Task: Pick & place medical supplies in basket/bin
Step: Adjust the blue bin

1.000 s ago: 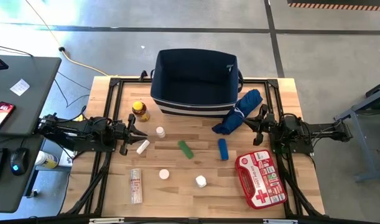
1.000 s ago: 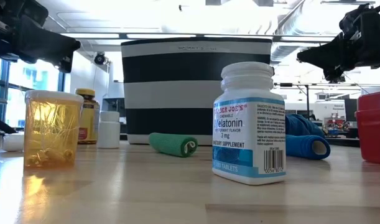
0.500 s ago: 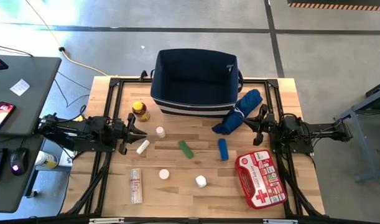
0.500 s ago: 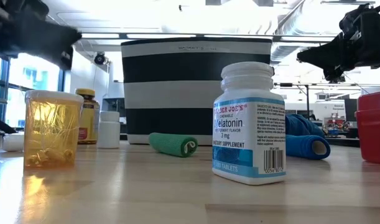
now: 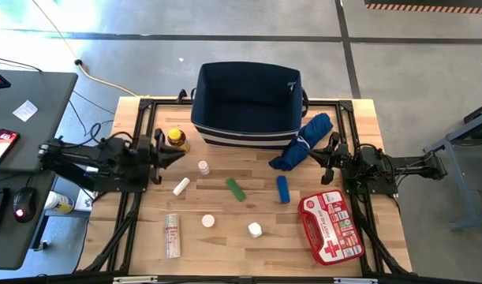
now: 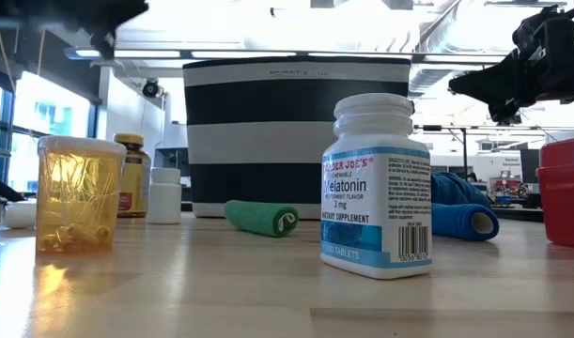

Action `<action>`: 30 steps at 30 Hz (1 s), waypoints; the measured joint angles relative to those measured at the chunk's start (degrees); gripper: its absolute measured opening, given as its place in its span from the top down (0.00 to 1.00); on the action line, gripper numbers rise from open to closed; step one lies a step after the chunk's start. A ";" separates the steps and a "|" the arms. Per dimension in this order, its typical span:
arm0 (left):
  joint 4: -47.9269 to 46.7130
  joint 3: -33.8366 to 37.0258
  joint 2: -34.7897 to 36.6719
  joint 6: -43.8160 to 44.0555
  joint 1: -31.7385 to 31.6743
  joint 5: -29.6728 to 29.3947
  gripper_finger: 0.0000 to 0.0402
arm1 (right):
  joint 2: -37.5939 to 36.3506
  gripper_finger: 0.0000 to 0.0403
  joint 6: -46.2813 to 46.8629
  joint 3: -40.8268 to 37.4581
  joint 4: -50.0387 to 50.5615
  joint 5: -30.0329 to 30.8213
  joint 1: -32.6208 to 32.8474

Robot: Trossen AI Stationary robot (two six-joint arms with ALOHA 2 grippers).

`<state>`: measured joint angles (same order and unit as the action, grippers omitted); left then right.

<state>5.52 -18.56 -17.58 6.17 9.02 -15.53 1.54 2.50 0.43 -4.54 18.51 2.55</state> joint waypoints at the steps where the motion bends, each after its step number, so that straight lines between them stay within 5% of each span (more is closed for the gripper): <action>1: -0.11 -2.15 -2.95 -0.66 0.00 0.27 0.78 | 0.02 1.00 0.00 0.00 0.00 0.00 -0.01; 8: 0.58 -17.78 -21.35 1.98 0.00 1.93 0.78 | 0.02 1.00 1.27 0.00 -0.99 -0.14 0.01; 18: 0.77 -34.81 -32.83 14.86 0.00 5.18 0.78 | 0.13 1.00 25.60 4.20 -6.77 2.57 -0.31; 24: -0.46 -37.73 -33.41 14.69 -0.02 7.81 0.78 | 2.87 1.00 13.65 11.66 -10.49 -2.56 -0.27; 30: -3.13 -37.84 -29.97 14.80 -0.02 6.09 0.78 | 13.27 1.00 6.54 24.23 -8.87 1.85 -0.31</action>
<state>2.39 -56.39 -47.56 20.97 9.00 -9.44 14.81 9.04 24.66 -13.41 20.35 2.24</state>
